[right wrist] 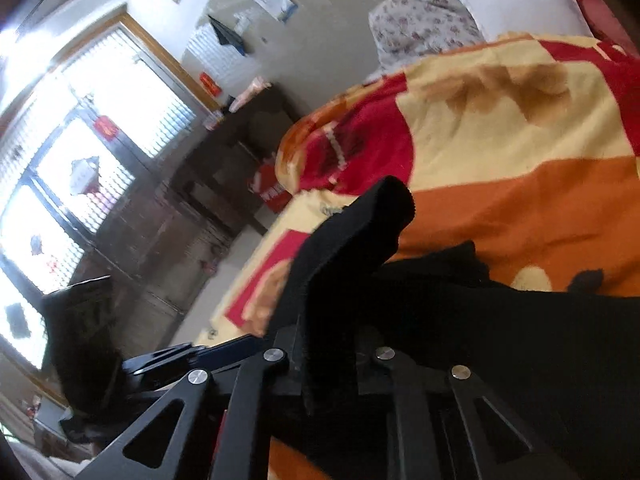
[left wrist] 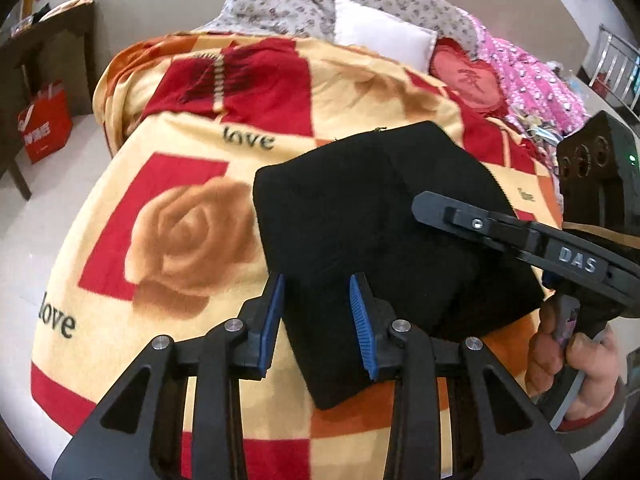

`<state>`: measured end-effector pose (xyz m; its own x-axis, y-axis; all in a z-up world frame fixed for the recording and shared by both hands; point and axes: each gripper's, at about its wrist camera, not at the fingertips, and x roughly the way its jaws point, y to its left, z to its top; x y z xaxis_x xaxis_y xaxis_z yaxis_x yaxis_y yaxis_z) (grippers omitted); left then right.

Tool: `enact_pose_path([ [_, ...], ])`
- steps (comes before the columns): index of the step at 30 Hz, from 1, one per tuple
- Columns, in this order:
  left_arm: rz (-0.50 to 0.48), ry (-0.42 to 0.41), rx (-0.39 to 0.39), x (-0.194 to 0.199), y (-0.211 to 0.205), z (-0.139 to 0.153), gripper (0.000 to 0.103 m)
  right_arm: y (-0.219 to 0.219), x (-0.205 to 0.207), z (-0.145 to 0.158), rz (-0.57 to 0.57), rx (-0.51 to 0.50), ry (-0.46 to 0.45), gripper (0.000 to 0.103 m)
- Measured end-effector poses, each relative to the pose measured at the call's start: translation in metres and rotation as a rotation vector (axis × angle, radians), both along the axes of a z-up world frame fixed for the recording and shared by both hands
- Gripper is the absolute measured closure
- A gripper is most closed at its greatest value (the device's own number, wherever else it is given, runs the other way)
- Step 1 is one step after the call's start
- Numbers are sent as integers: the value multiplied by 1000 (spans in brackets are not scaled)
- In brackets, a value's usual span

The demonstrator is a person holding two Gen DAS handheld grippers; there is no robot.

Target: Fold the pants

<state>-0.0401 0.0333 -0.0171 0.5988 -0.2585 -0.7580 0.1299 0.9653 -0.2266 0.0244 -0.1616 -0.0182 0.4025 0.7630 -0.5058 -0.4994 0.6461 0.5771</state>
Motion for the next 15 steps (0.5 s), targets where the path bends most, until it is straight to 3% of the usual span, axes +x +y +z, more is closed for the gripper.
enact_pose_path([
  [5,-43,-67,2,-4,-14,28,70,-34,-22,29,-27,40,-67,91],
  [8,-74,-99,-15,-3,-28,38,57,-77,-35,35,-117,30,-74,92],
  [15,-132,3,69,26,-76,1,56,-130,-33,-7,-310,-170,84,87],
])
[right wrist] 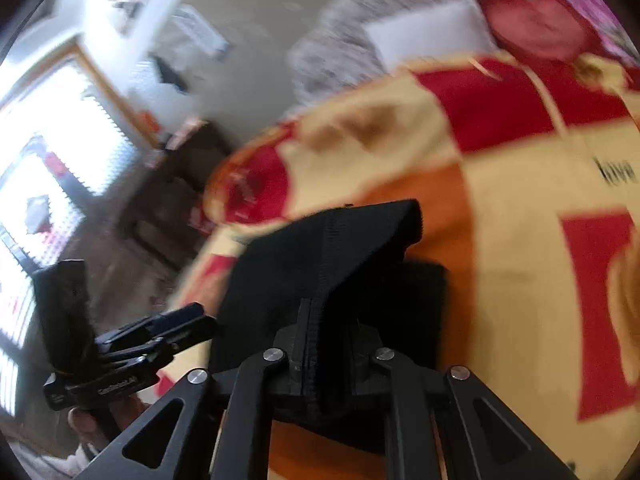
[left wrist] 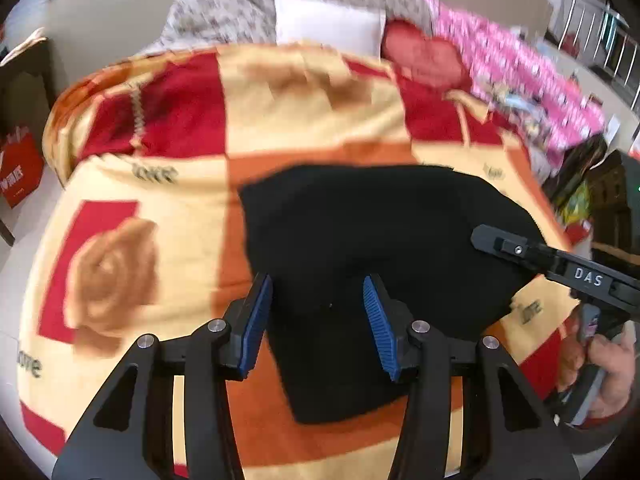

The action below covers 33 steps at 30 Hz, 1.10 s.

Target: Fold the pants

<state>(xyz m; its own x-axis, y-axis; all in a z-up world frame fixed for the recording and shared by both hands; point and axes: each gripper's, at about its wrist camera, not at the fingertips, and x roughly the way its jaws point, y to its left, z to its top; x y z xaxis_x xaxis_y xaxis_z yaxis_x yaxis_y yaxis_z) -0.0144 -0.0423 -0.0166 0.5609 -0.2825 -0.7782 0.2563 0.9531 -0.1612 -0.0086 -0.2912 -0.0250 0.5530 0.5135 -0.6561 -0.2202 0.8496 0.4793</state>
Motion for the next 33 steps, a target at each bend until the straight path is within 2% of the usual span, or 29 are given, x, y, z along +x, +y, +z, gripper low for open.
enact_pose_path([
  [1,6,-10,38,1,-6,-3,55,-4,-2,0,-19,-18,6,78],
  [3,-3,-36,94,2,-13,0,55,-7,-7,13,-45,-73,-32,75],
  [5,-12,-29,90,4,-14,4,55,-8,-13,32,-59,-132,-95,74],
  [9,17,-33,86,12,-14,8,55,12,-5,47,-9,-172,-123,65],
  [14,64,-8,95,27,-17,0,54,30,12,32,30,-200,-93,65],
  [21,81,-33,127,37,-21,-6,39,41,46,3,17,-258,-22,64],
  [26,91,-22,104,42,-17,-7,36,43,47,7,24,-277,-19,64],
  [33,97,-25,106,38,-18,-6,36,36,16,29,20,-289,-55,64],
])
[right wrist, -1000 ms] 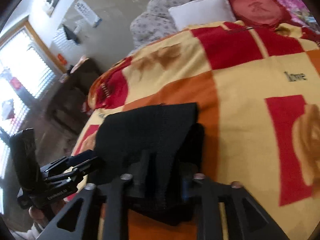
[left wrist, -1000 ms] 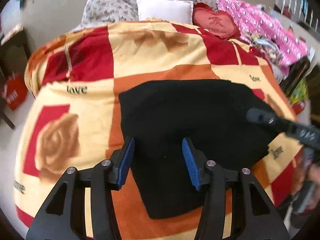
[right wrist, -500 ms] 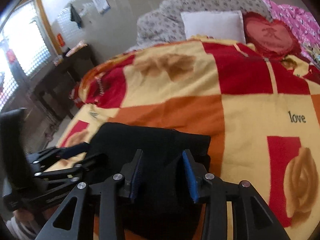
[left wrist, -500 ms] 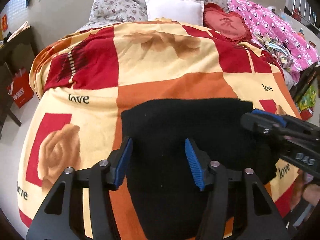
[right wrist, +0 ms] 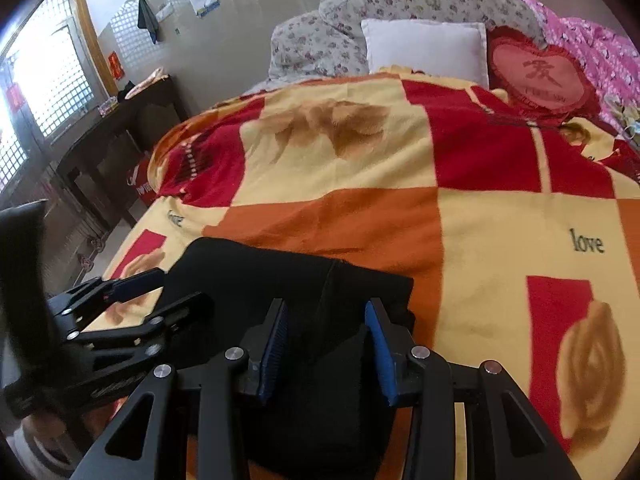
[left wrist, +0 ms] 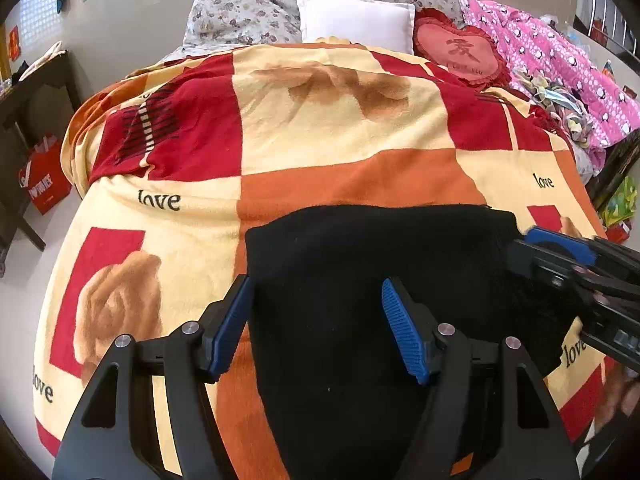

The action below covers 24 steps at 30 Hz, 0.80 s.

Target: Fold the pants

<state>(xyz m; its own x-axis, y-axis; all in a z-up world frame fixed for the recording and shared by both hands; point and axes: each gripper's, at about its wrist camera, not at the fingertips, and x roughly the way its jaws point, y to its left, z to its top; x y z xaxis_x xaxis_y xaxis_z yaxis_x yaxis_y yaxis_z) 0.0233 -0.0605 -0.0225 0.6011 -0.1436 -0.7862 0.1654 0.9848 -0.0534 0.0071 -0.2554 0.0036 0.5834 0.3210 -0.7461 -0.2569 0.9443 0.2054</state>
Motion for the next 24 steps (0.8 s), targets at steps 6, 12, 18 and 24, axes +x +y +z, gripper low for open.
enact_pose_path([
  [6,8,-1,1,-6,-2,-2,36,-1,-25,-5,16,-46,14,63],
  [12,5,1,-7,-9,2,-4,36,-7,-40,-24,3,-41,27,59],
  [18,12,21,-23,-11,5,-1,36,-2,-43,-20,10,-89,20,59],
  [24,15,27,-27,-16,7,1,36,-2,-46,-17,9,-99,12,59],
])
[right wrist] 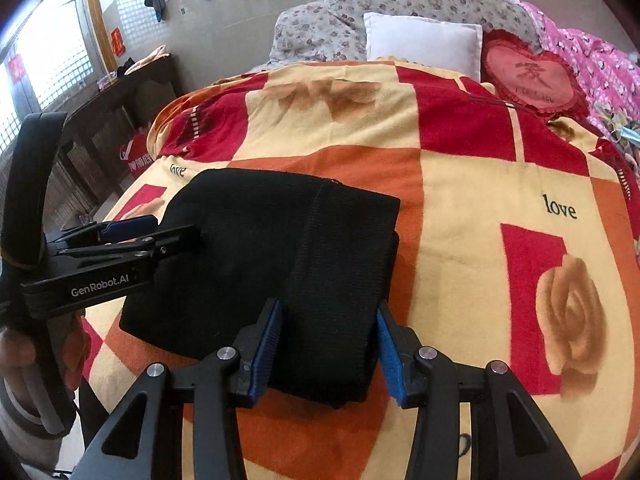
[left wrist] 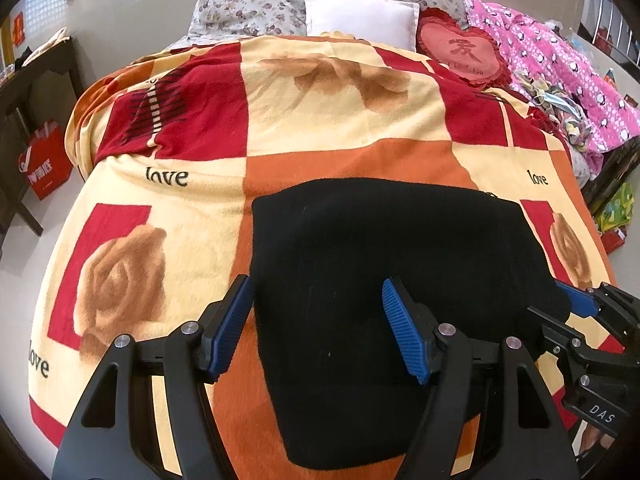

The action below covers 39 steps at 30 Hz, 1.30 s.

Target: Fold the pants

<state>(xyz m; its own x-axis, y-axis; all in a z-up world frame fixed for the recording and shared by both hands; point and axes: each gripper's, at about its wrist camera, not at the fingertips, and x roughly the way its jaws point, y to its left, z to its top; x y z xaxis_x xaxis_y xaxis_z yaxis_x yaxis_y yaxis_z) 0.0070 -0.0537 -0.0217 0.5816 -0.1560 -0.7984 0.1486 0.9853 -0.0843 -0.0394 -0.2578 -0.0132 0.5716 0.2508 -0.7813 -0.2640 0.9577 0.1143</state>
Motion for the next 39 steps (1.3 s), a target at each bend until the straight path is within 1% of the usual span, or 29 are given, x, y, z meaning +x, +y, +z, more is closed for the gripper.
enact_pose_path([
  [5,1,-2,-9,-3,2,3,36,0,-3,7,-3,-14,-19,57],
  [16,-1,0,-38,-10,5,11,36,-1,-3,15,-10,-3,-32,55],
  [39,2,31,-71,-13,10,12,36,2,2,14,-10,-8,-23,53],
])
